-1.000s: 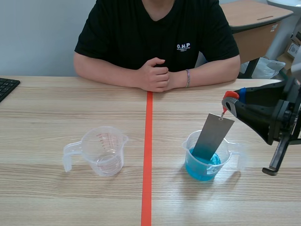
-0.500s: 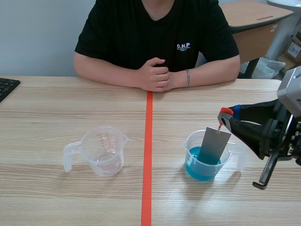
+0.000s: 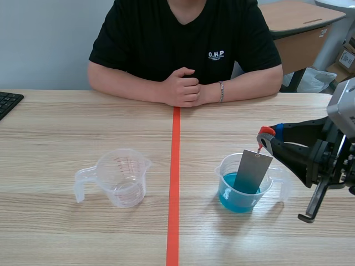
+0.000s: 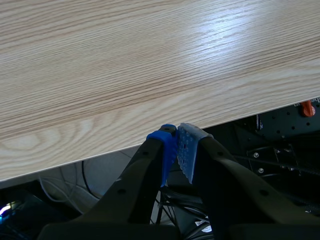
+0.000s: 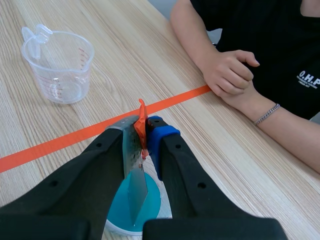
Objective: Do the redox reaction experiment.
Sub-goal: 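Lower the plate into the blue solution, then hold the plate still in the solution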
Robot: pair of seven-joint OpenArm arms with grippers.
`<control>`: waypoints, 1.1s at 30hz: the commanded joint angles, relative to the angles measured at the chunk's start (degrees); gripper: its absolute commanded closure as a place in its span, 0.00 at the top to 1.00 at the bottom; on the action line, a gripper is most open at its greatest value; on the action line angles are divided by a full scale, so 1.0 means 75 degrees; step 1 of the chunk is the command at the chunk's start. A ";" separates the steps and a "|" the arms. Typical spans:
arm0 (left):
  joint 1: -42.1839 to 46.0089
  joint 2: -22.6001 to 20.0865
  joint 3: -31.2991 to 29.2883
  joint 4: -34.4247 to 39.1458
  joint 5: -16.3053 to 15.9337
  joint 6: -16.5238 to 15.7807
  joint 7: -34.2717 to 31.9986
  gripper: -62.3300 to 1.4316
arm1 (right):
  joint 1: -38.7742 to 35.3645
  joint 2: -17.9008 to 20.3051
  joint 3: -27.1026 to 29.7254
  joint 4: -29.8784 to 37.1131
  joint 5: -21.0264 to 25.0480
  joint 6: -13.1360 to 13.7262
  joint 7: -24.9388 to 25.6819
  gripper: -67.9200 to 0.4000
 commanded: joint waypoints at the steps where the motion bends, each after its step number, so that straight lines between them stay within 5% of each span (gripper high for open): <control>1: -0.0003 0.0020 0.0000 0.0125 -0.0023 -0.0017 -0.0050 0.09 | 0.0093 0.0117 0.0047 0.0093 0.0055 -0.0020 0.0087 0.03; 33: -0.0003 0.0020 0.0000 0.0125 -0.0026 -0.0023 -0.0055 0.09 | 0.0090 0.0125 0.0082 0.0099 0.0058 0.0067 0.0207 0.03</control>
